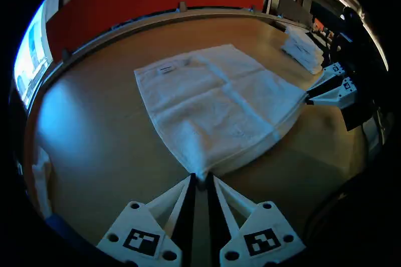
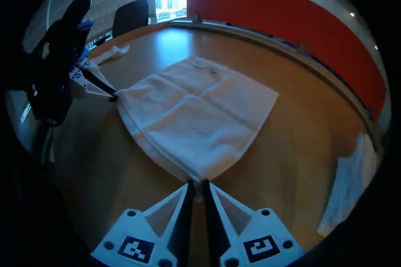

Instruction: Fold towel

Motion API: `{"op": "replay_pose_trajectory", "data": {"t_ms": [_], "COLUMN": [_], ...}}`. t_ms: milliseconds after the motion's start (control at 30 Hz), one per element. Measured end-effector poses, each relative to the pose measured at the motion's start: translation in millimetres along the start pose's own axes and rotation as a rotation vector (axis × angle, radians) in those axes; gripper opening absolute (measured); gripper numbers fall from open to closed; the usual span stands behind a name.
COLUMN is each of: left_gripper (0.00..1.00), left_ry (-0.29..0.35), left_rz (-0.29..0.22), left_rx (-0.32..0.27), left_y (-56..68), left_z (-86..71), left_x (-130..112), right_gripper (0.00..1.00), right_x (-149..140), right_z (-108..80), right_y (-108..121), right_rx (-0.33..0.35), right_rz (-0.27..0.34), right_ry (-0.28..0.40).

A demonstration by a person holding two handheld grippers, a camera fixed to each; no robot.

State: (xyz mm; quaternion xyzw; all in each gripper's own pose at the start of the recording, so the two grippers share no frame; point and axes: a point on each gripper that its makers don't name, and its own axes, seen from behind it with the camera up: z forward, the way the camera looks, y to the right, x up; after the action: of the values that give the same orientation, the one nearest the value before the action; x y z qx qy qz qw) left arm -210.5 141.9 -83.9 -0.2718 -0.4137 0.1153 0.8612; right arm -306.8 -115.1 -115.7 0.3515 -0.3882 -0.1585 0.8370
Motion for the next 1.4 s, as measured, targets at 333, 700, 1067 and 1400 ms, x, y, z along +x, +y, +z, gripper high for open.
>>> {"op": "replay_pose_trajectory", "data": {"t_ms": [333, 700, 1067, 1400], "left_gripper": [0.16, 0.15, 0.15, 0.15], "left_ry": [0.014, 0.010, 0.006, -0.001], "left_rz": [-0.039, -0.079, -0.074, -0.084], "left_rx": [0.007, -0.002, -0.013, -0.024], "left_y": [3.0, 13.3, 22.8, 30.6], "left_z": [-27.3, -62.0, -90.3, -99.3], "left_x": [16.6, 30.6, 40.0, 39.9], "right_gripper": [0.14, 0.14, 0.14, 0.14], "right_x": [22.1, 48.0, 58.5, 60.6], "right_z": [-27.4, -65.8, -92.0, -98.4], "right_y": [-0.6, -2.6, -7.2, -8.0], "right_rx": [-0.004, -0.006, 0.016, 0.017], "right_rz": [0.007, -0.020, -0.016, -0.031], "right_ry": [0.021, 0.047, 0.049, 0.042]}}
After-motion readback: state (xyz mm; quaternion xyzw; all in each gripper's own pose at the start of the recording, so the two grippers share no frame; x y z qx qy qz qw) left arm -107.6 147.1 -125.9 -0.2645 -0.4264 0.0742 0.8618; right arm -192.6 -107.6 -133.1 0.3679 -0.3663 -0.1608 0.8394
